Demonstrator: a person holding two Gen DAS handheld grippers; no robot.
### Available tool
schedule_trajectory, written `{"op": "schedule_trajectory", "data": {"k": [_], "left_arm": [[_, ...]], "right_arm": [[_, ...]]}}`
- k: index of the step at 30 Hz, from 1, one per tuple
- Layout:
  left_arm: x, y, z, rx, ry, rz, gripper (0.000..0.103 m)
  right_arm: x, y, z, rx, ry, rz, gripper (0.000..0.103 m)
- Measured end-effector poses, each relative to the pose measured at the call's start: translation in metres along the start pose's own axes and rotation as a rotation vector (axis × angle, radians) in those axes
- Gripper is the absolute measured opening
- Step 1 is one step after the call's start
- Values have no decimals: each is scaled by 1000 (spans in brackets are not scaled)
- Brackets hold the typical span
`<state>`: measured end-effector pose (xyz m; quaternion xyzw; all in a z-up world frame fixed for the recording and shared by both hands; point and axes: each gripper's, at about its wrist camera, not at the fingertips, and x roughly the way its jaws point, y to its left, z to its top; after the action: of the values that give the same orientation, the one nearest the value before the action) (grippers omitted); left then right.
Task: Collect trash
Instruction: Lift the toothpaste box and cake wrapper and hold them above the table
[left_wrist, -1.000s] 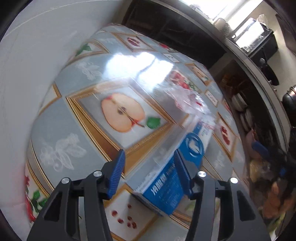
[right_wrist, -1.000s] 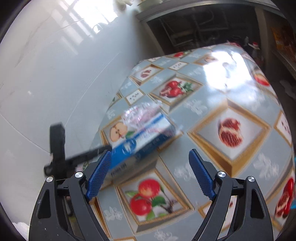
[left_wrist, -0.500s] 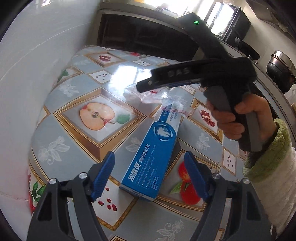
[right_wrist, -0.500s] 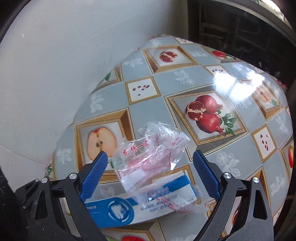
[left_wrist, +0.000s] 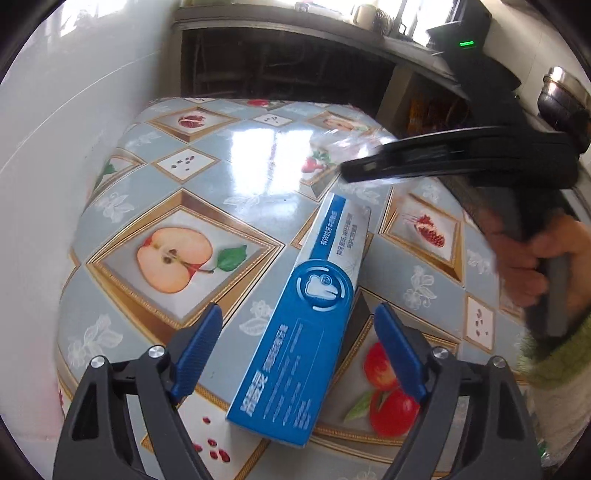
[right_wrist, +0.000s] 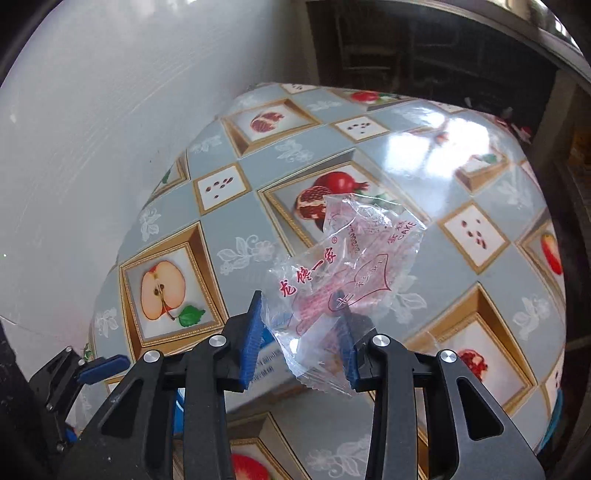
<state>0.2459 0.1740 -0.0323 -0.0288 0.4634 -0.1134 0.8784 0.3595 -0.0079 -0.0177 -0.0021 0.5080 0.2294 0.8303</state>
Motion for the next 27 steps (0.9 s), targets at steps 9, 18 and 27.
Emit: {"op": "schedule_trajectory", "data": {"k": [9,18,27], "left_arm": [[21,-7,-5,-7,83,50,57],[-30,-14,-59,-132,129,-32,52],[-70,-28,-93,-219,116,-129,65]], "right_arm": [[-47,-36,-76,132,-25,99,35],[-70,-24,-150,61,18,161,39],[-104,-17,-187,-24,-33,125,77]]}}
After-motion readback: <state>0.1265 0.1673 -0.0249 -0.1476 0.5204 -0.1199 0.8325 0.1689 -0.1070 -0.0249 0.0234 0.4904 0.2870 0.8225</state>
